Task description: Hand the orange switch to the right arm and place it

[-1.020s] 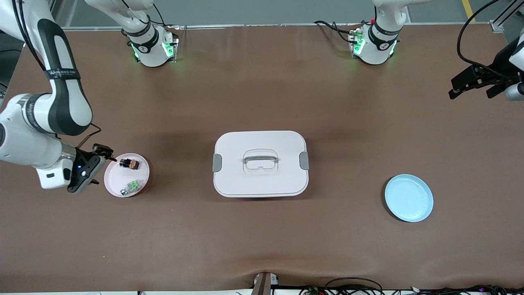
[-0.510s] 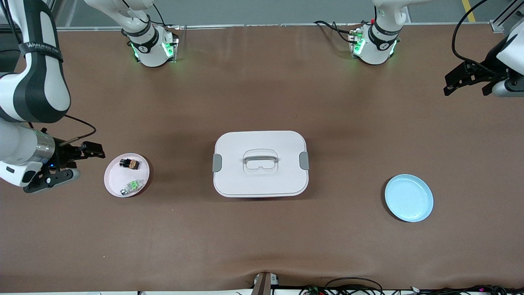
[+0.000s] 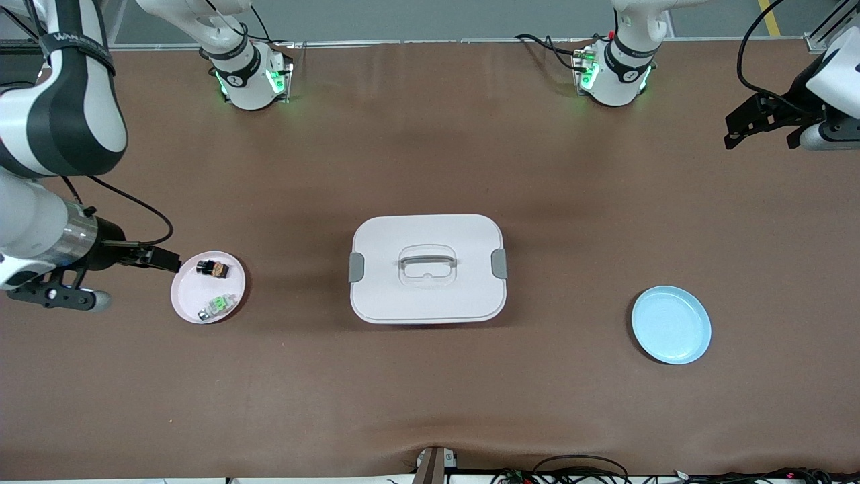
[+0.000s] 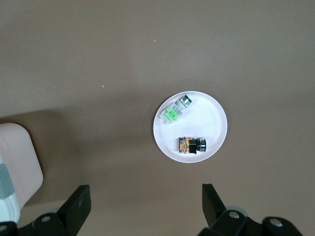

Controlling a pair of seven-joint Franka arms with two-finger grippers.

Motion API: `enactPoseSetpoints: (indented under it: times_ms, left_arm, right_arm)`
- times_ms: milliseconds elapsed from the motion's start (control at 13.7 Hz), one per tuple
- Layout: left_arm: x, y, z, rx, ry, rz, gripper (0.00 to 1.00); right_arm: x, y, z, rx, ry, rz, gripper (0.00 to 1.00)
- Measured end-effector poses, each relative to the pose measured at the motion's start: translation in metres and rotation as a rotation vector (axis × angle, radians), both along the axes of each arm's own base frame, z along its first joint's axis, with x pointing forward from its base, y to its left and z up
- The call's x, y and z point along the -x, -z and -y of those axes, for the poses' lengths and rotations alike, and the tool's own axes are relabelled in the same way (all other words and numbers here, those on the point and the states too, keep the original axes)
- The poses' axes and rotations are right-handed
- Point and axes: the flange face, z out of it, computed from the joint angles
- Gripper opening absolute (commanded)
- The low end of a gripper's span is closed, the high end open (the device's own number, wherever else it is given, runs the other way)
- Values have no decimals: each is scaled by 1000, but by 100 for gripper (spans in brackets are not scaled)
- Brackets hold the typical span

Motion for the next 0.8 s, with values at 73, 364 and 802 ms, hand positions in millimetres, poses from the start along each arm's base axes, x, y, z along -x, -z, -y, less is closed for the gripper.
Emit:
enactPoseSetpoints:
  times_ms: [73, 364, 802]
  left_arm:
    - [0, 1, 0, 0, 0, 1, 100]
    - [4, 4, 1, -3, -1, 10, 100]
    - [7, 3, 0, -5, -2, 18, 100]
  right_arm:
    - [-1, -7, 2, 1, 3, 15, 100]
    - [0, -37, 11, -12, 21, 30, 100]
    - [9, -57, 84, -108, 35, 27, 100]
